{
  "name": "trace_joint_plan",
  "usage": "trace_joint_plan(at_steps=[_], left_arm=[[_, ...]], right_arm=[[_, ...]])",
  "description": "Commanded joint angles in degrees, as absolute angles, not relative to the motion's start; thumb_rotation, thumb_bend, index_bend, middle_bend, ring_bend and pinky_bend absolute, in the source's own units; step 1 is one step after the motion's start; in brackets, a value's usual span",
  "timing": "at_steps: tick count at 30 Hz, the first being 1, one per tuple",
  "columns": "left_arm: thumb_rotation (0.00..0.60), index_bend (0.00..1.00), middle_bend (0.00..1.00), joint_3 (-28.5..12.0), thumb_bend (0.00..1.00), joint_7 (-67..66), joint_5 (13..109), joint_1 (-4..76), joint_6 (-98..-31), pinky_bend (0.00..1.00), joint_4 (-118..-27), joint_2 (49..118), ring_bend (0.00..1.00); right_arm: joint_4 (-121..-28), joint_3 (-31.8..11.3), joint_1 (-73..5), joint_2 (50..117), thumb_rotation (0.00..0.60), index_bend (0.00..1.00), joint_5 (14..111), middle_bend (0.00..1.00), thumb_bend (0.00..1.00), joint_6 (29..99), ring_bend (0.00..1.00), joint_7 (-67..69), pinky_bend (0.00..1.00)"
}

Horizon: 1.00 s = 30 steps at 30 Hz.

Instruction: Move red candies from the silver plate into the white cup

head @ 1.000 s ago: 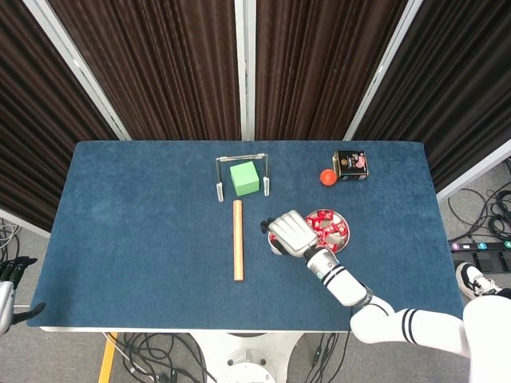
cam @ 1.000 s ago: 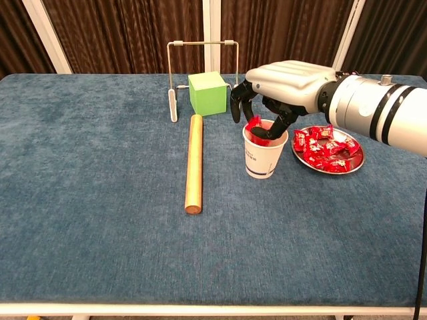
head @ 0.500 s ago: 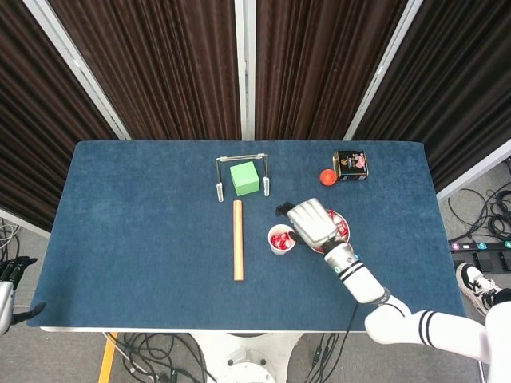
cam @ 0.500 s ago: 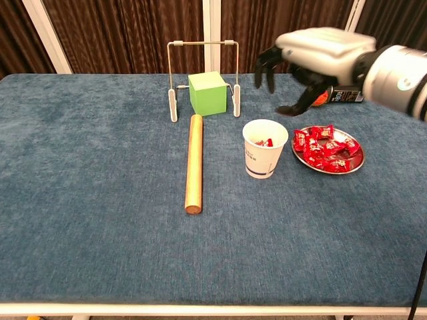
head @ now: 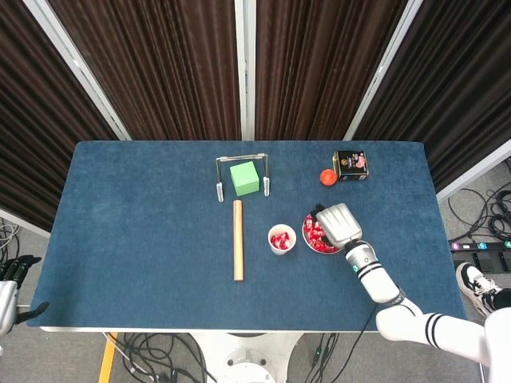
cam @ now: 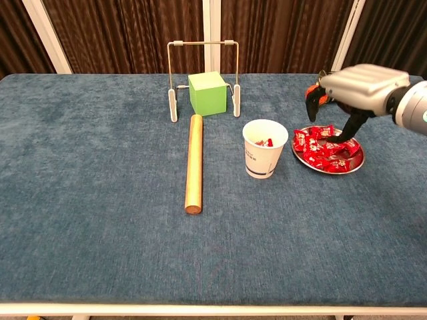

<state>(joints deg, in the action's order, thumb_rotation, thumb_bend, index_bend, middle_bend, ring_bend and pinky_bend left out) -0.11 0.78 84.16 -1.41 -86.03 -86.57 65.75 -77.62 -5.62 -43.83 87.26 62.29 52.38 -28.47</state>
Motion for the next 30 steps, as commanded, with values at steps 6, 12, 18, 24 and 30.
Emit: trace_joint_plan(at_steps=[6, 12, 18, 24, 30], left_arm=[[0.6, 0.27, 0.28, 0.04, 0.0, 0.69, 83.91, -1.35, -85.55, 0.21, -86.68, 65.78, 0.2], [0.6, 0.27, 0.28, 0.04, 0.0, 1.1, 83.87, -1.31, -85.41, 0.21, -86.2, 66.0, 0.2], [0.6, 0.27, 0.28, 0.03, 0.0, 1.47, 83.61, -1.32, -85.17, 0.21, -85.73, 66.23, 0.2], [0.6, 0.27, 0.28, 0.01, 0.0, 1.88, 83.46, -1.4, -85.15, 0.21, -85.35, 66.34, 0.2], [0.6, 0.27, 0.28, 0.17, 0.0, 2.91, 83.48, -1.67, -85.26, 0.21, -84.15, 66.71, 0.2]], right_arm=[[-72.1, -4.82, -44.06, 91.97, 0.6, 0.44, 61.47, 0.25, 0.19, 52.16, 0.75, -31.62, 1.0], [-69.04, -4.64, -43.85, 94.16, 0.6, 0.44, 61.54, 0.24, 0.19, 51.95, 0.75, -32.16, 1.0], [-66.26, -4.54, -43.69, 95.87, 0.6, 0.44, 61.69, 0.24, 0.19, 51.37, 0.75, -32.45, 1.0], [-64.09, -4.77, -44.1, 97.65, 0.6, 0.46, 61.97, 0.24, 0.21, 50.42, 0.75, -33.0, 1.0], [-63.22, -5.25, -44.23, 98.4, 0.6, 0.6, 62.52, 0.26, 0.31, 50.56, 0.75, -33.14, 1.0]])
